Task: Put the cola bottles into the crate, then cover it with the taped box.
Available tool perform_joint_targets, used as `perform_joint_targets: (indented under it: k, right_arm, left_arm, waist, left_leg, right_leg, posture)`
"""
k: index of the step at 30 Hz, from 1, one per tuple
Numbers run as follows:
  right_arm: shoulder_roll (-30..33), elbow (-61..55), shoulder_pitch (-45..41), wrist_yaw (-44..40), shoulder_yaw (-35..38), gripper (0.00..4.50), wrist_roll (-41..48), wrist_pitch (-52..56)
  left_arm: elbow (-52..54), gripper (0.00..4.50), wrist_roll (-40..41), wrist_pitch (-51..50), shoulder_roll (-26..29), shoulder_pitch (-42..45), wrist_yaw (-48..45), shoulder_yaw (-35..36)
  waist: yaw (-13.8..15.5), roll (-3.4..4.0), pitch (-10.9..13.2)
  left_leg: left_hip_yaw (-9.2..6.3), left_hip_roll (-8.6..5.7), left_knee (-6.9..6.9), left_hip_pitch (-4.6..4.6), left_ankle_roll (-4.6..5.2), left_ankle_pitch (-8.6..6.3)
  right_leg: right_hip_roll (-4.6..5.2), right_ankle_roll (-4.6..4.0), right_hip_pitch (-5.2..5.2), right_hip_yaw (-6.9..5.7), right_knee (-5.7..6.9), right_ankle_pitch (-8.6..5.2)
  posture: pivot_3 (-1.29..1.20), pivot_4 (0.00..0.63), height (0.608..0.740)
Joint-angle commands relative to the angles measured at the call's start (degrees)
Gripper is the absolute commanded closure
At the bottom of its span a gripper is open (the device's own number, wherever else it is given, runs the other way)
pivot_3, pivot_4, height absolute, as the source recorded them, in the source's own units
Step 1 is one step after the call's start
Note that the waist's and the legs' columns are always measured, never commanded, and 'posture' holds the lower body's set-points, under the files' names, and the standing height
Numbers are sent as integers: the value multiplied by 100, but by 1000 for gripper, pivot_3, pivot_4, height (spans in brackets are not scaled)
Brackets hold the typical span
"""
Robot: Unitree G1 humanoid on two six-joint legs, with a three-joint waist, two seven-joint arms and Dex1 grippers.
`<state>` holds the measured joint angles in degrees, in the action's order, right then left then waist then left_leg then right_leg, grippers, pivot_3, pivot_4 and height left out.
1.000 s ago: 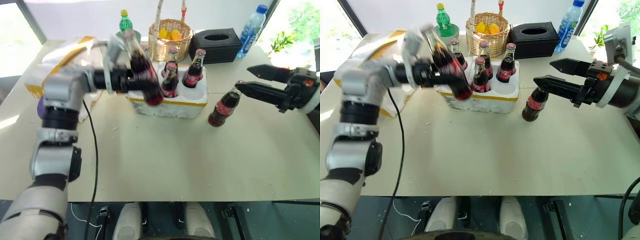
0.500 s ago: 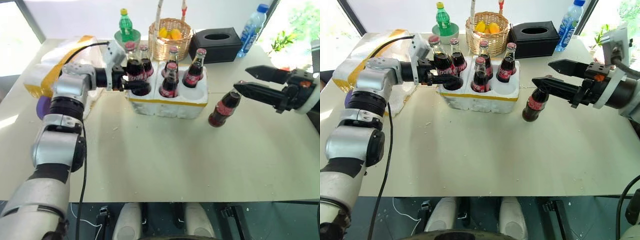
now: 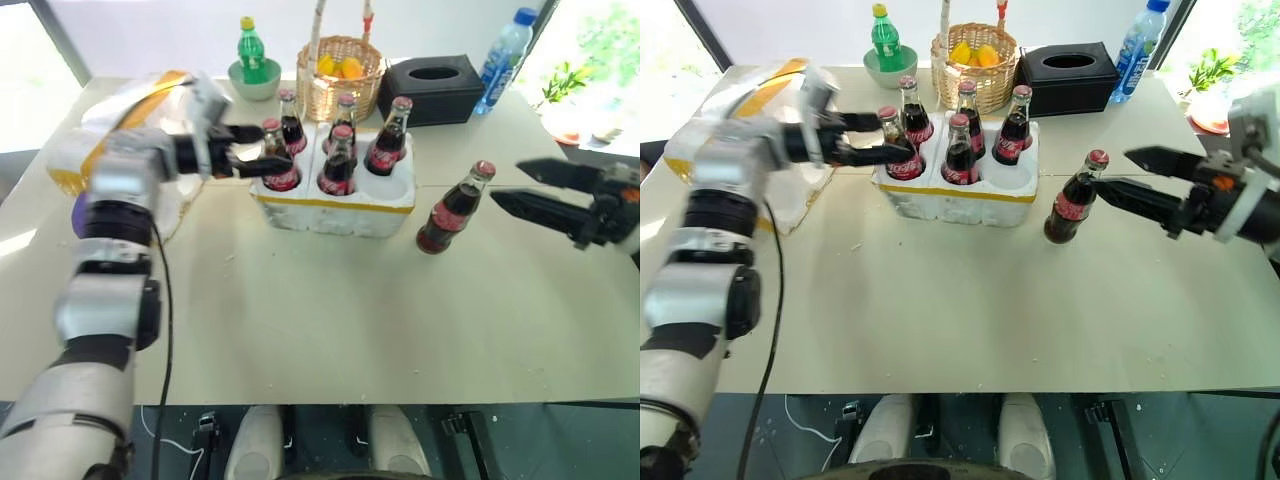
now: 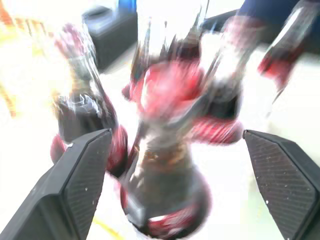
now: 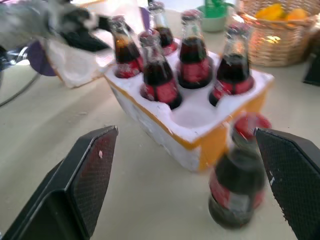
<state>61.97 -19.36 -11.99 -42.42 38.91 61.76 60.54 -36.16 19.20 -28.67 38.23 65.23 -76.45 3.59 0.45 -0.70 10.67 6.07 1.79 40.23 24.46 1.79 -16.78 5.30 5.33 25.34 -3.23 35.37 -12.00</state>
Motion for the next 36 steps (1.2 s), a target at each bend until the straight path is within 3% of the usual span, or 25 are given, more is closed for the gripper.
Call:
perform_joint_targets:
  k: [1,6,10,17,31,34,36]
  right_arm:
    - [-269,-360,470,295,541,0,-107,-2]
    - [-1227,-858,825,1313,118,0,-465,-315]
    - [-2082,-1035,998,1826,-672,0,-1066,-810]
    - [-2888,-295,448,2156,-1527,0,-1759,-1473]
    - [-3403,1887,-1185,1919,-2485,0,-2842,-2457]
    - [-3330,1949,-1319,1772,-2462,808,-2919,-2565]
    - [-3233,1728,-1316,1678,-2359,1624,-2841,-2512]
  left_arm:
    - [1589,114,894,-1307,651,-351,-484,351]
    - [3487,114,1547,-2127,1319,-1466,-517,452]
    - [4450,114,1700,-2162,1289,-2135,-115,423]
    - [4814,114,1985,-2315,1083,-2371,565,564]
    - [4920,114,2136,-2140,1126,-2519,904,488]
    - [4977,0,2179,-2132,1137,-2537,943,476]
    - [5010,0,2211,-2141,1147,-2550,964,491]
  waist:
    - [-10,4,-3]
    - [0,7,-7]
    - [35,5,-6]
    - [1,7,-6]
    - [-15,8,-5]
    - [-2,9,-5]
    - [5,9,-5]
  left_leg:
    - [1,0,-1,-3,0,0]
    - [-8,1,-3,-56,16,-11]
    - [-16,0,-4,-67,10,-7]
    - [-12,-6,-5,-69,-13,6]
    - [-9,-3,-12,-75,-20,10]
    - [-7,-3,-12,-74,-21,11]
    - [-7,-2,-12,-74,-21,11]
  right_leg:
    - [1,0,-2,0,0,0]
    - [2,-1,-48,1,-2,-2]
    - [2,-4,-60,2,1,-3]
    - [-2,-3,-60,4,-2,-3]
    - [-19,-6,-60,11,-4,-3]
    - [-18,-6,-60,11,-5,-3]
    - [-18,-6,-60,11,-5,-3]
  posture:
    - [0,150,740]
    - [0,150,740]
    - [0,150,740]
    - [0,150,740]
    - [0,150,740]
    - [0,150,740]
    - [0,150,740]
